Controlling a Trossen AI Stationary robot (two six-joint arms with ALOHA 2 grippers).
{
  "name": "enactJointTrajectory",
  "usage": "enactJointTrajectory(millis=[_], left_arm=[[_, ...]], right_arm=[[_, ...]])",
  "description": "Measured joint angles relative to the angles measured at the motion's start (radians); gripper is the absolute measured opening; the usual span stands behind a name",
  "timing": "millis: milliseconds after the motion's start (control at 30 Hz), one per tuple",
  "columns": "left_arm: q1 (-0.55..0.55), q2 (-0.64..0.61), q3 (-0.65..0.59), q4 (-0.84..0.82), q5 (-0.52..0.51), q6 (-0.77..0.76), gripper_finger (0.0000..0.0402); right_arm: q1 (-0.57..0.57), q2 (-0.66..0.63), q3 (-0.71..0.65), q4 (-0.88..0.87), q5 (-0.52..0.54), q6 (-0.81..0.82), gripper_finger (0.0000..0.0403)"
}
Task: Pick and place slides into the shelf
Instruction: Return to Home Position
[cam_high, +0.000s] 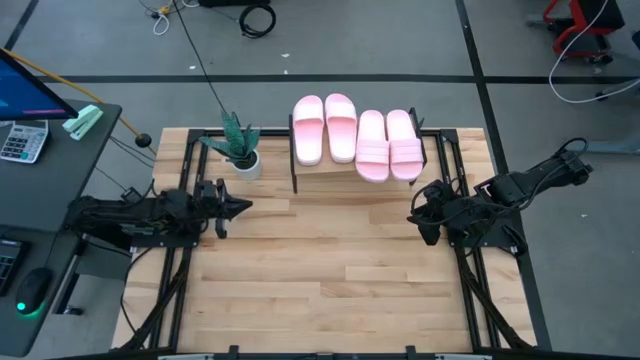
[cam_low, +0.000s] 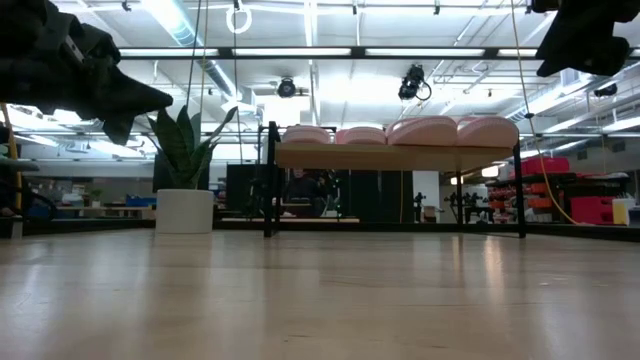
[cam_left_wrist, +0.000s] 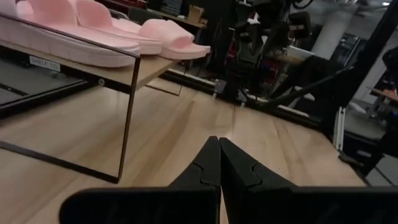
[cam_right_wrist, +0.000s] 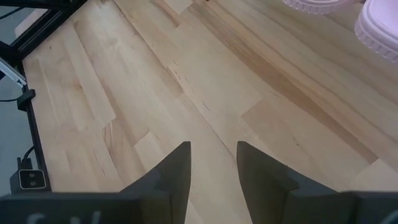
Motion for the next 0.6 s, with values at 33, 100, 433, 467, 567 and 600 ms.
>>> enactJointTrajectory(millis=[33,100,433,467,567,600], left_arm=[[0.000,0.002,0.000,-0.002,0.000,-0.009,0.0001],[0.001,0.002,0.000,-0.004,-0.003,-0.033,0.0003],[0.001,0.008,-0.001,0.008,-0.006,0.004,0.0047],[0.001,0.008,-0.001,0.011,-0.008,0.006,0.0050],[0.001,0.008,-0.001,0.025,-0.010,0.005,0.0055],[0.001,0.008,-0.001,0.029,-0.011,0.005,0.0056]], right_arm=[[0.000,0.000,0.000,0.000,0.000,-0.004,0.0135],[0.000,0.000,0.000,0.000,-0.003,-0.008,0.0134],[-0.001,-0.003,-0.032,0.147,-0.069,-0.094,0.0014],[-0.002,-0.005,-0.060,0.205,-0.064,-0.112,0.0011],[-0.015,-0.006,-0.169,0.431,-0.066,-0.150,0.0005],[-0.023,-0.006,-0.212,0.504,-0.068,-0.158,0.0005]])
